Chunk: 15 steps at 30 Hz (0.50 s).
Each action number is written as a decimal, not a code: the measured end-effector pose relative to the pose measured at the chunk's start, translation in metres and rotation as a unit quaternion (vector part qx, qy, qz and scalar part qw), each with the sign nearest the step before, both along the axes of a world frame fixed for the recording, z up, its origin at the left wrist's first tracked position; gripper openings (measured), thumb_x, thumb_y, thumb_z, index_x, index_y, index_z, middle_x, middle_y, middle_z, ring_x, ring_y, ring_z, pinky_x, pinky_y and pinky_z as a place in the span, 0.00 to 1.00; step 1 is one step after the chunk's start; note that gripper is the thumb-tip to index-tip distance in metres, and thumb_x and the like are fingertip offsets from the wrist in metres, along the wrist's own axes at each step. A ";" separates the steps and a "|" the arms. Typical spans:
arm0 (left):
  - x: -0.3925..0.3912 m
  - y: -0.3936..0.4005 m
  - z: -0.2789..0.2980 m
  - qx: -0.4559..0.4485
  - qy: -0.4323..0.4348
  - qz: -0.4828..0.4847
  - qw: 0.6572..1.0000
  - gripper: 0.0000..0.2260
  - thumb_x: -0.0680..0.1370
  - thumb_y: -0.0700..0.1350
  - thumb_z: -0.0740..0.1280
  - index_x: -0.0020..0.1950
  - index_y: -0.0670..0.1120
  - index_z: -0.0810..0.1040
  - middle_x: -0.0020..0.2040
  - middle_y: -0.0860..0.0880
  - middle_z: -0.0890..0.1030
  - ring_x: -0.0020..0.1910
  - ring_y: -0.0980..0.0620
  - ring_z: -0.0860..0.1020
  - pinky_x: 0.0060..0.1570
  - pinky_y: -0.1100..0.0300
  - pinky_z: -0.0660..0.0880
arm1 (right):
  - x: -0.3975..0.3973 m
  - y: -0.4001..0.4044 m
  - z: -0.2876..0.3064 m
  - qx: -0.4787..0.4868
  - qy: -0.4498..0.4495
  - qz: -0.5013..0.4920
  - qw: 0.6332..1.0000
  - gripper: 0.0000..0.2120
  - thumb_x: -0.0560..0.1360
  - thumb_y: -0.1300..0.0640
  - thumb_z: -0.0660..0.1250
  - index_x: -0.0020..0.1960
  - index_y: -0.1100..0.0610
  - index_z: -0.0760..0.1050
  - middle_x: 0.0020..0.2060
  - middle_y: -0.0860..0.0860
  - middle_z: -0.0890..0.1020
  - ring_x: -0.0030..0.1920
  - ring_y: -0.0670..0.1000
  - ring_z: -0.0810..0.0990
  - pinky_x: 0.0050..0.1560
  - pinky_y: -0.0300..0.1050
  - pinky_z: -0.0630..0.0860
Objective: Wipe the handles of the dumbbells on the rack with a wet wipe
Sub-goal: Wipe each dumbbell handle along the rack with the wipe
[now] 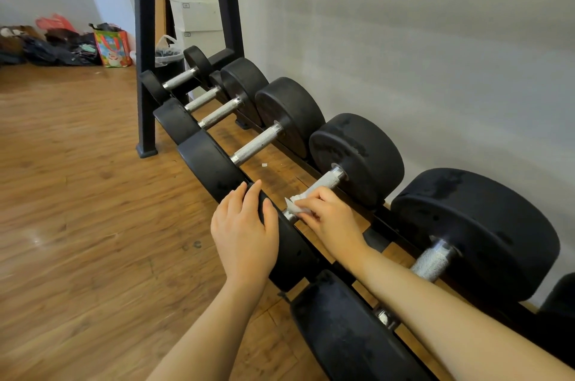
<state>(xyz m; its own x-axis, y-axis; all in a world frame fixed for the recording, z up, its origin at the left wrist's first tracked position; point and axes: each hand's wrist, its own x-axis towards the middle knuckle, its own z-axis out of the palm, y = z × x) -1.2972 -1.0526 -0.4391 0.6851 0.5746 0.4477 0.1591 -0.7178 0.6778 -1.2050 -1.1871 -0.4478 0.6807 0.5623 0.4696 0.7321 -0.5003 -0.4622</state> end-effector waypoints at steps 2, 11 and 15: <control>-0.002 0.002 0.003 0.000 0.037 -0.019 0.999 0.20 0.83 0.52 0.54 0.73 0.50 0.72 0.72 0.48 0.72 0.73 0.47 0.67 0.73 0.45 0.62 | -0.002 -0.004 0.004 -0.008 0.028 -0.006 1.000 0.12 0.76 0.63 0.68 0.60 0.59 0.79 0.50 0.44 0.72 0.51 0.43 0.74 0.54 0.32 0.71; -0.048 0.073 0.109 -0.014 0.172 -0.008 0.985 0.20 0.83 0.53 0.58 0.73 0.51 0.72 0.77 0.43 0.64 0.77 0.43 0.61 0.74 0.46 0.59 | -0.029 -0.019 0.091 -0.085 0.133 -0.082 0.984 0.11 0.75 0.65 0.68 0.56 0.60 0.82 0.46 0.48 0.73 0.45 0.47 0.75 0.49 0.37 0.72; -0.064 0.105 0.200 -0.028 0.218 0.011 0.975 0.20 0.83 0.53 0.57 0.73 0.50 0.72 0.77 0.42 0.64 0.76 0.42 0.61 0.74 0.46 0.59 | -0.058 0.001 0.175 -0.089 0.152 -0.081 0.981 0.11 0.76 0.65 0.68 0.57 0.59 0.81 0.47 0.49 0.74 0.45 0.47 0.76 0.51 0.44 0.75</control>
<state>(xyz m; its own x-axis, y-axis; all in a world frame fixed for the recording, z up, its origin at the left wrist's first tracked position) -1.3609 -0.9480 -0.2389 0.7901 0.6072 0.0839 0.4566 -0.6743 0.5803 -1.2634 -1.1860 -0.2726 0.8610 0.4906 0.1340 0.4782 -0.6912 -0.5418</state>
